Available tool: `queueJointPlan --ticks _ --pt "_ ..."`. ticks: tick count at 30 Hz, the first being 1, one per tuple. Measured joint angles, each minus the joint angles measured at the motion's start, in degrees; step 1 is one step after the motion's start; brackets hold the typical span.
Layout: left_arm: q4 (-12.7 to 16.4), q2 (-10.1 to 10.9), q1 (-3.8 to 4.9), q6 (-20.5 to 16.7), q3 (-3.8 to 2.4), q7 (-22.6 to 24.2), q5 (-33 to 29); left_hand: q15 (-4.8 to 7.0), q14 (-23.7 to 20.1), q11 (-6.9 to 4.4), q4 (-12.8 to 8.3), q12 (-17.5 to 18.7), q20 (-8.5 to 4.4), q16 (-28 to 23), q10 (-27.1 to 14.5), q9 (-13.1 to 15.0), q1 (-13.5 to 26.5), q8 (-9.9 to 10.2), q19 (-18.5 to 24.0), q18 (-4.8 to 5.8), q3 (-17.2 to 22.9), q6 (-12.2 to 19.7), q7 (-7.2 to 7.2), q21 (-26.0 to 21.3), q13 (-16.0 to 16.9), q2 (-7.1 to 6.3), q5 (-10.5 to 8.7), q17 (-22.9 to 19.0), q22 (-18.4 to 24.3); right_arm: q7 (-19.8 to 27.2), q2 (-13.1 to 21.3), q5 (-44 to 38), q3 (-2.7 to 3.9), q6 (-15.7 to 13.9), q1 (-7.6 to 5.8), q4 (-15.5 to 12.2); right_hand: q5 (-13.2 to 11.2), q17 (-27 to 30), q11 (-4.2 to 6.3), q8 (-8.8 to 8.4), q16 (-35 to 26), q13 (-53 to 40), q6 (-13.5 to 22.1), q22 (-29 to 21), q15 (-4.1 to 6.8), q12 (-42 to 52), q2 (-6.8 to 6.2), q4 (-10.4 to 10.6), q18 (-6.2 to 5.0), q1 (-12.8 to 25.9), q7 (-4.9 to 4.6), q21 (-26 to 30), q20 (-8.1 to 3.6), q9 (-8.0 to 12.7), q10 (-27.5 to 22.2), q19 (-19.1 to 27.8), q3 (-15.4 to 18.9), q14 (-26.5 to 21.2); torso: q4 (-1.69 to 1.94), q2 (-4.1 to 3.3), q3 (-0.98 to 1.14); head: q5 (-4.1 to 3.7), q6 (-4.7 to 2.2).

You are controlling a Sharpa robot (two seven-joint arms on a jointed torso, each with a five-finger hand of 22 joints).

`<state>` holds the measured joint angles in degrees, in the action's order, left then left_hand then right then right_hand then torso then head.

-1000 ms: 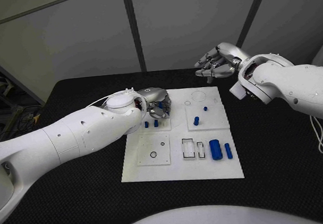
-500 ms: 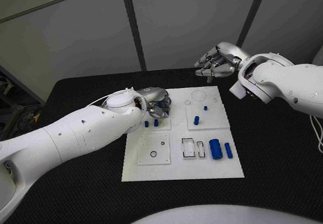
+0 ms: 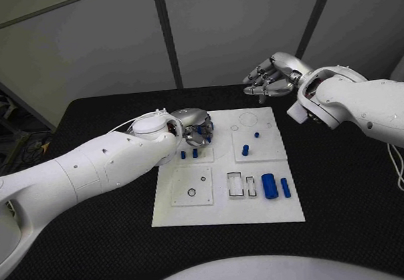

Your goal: Assemble the parts on the task board

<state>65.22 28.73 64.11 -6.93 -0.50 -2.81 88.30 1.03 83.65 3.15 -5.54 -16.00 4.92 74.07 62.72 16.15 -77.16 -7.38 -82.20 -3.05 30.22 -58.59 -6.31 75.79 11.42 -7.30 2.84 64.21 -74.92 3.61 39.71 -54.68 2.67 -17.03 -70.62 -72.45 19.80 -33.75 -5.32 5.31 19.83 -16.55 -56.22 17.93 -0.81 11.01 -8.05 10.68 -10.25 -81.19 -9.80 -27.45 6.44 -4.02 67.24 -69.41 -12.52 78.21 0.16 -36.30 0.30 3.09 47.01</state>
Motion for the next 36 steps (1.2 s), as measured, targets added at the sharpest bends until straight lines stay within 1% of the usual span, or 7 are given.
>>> queueJointPlan --ticks 8,14,17,20,24,28,36 --pt "0.66 0.56 -0.24 -1.09 0.04 0.58 -1.36 0.00 0.00 -0.04 0.00 0.82 0.00 0.01 1.64 -0.28 0.28 0.00 0.00 0.00 0.31 -1.32 -0.14 0.00 -0.44 -0.27 0.00 -0.17 0.00 -0.01 0.07 0.00 0.00 0.01 0.00 -0.02 0.00 0.01 0.00 0.00 0.00 -0.01 0.00 0.00 0.00 0.00 0.00 0.00 0.00 0.00 0.00 0.00 0.00 0.00 0.00 0.00 0.00 0.00 0.02 0.00 -0.03 0.09 -0.07" --pt "2.42 2.06 -0.32 -2.47 -0.13 0.99 -2.54 0.00 0.00 0.07 0.00 1.26 0.00 0.27 2.16 -0.40 0.82 0.00 0.00 0.00 0.31 -1.72 -0.13 0.00 -0.64 -0.58 0.00 -0.16 0.00 -0.01 0.18 0.00 0.00 0.01 0.00 -0.04 0.00 0.01 0.00 0.00 0.00 -0.01 0.00 0.01 0.00 0.00 0.00 0.00 0.00 0.00 0.00 0.00 0.00 -0.03 0.00 0.00 0.00 0.00 0.08 0.02 -0.05 0.13 -0.19" --pt "3.55 3.06 -0.36 -3.11 -0.78 1.09 -2.97 0.00 0.00 -0.06 0.00 1.26 0.00 0.27 2.43 -0.48 1.02 0.01 0.00 0.00 0.31 -1.92 -0.33 0.00 -0.71 -0.38 0.00 -0.16 0.01 -0.01 0.25 0.00 0.00 0.02 0.00 -0.04 0.00 0.01 0.00 0.00 0.00 -0.01 0.00 0.01 0.00 0.00 0.00 0.00 0.00 0.00 0.00 0.00 0.00 -0.04 0.00 0.00 0.00 0.00 0.08 0.03 -0.05 0.15 -0.25" --pt "4.76 4.19 -0.36 -3.74 -1.67 1.11 -3.28 0.00 0.00 -0.06 0.00 1.43 0.00 0.27 2.43 -0.49 1.02 0.01 0.00 0.00 0.31 -1.92 -0.33 0.01 -0.71 -0.39 0.00 -0.16 0.01 -0.01 0.31 0.00 0.00 0.02 0.00 -0.04 0.00 0.01 0.00 0.00 0.00 -0.01 0.00 0.01 0.00 0.00 0.00 0.00 0.00 0.00 0.00 0.00 0.00 -0.04 0.00 0.00 0.00 0.00 0.08 0.04 -0.04 0.20 -0.30" --pt "6.25 5.84 -0.33 -4.39 -2.66 1.11 -3.63 0.00 0.00 0.13 0.00 1.62 0.00 0.68 2.63 -0.57 1.30 0.01 0.00 0.01 0.31 -1.92 -0.33 0.33 -0.81 -0.67 0.00 -0.03 0.01 -0.01 0.39 0.01 0.00 0.03 0.00 -0.04 0.00 0.02 0.00 0.00 0.00 -0.02 0.00 0.01 0.00 0.00 0.00 0.00 0.00 0.00 0.00 0.00 0.00 -0.04 0.00 0.00 0.00 0.00 0.08 0.05 -0.03 0.29 -0.32" --pt "7.26 7.69 -0.32 -4.67 -3.01 1.10 -3.95 0.00 0.00 0.13 0.00 1.62 -0.14 0.71 2.63 -0.58 1.30 0.01 -0.13 0.01 0.30 -2.12 -0.54 0.33 -0.81 -0.67 0.00 -0.03 0.01 -0.01 0.55 0.01 0.00 0.03 0.00 -0.04 0.00 0.02 0.00 0.00 0.00 -0.02 0.00 0.01 0.00 0.00 0.00 0.00 0.00 0.00 0.00 0.00 0.00 -0.04 0.00 0.00 0.00 0.00 0.08 0.05 -0.01 0.37 -0.37" --pt "8.27 10.63 -0.57 -4.67 -3.19 0.96 -5.09 0.00 0.00 0.13 0.00 1.62 -0.21 0.71 2.63 -0.58 1.30 0.01 -0.20 0.01 0.30 -2.12 -0.54 0.33 -0.80 -0.68 0.00 -0.04 0.01 -0.02 0.65 0.01 0.00 0.03 0.02 0.01 0.00 -0.03 0.00 0.00 0.00 0.03 0.00 -0.04 0.00 0.00 0.00 0.00 0.00 0.00 0.00 0.00 0.00 -0.04 0.00 0.00 0.00 0.00 0.12 0.08 -0.04 0.26 -0.40"
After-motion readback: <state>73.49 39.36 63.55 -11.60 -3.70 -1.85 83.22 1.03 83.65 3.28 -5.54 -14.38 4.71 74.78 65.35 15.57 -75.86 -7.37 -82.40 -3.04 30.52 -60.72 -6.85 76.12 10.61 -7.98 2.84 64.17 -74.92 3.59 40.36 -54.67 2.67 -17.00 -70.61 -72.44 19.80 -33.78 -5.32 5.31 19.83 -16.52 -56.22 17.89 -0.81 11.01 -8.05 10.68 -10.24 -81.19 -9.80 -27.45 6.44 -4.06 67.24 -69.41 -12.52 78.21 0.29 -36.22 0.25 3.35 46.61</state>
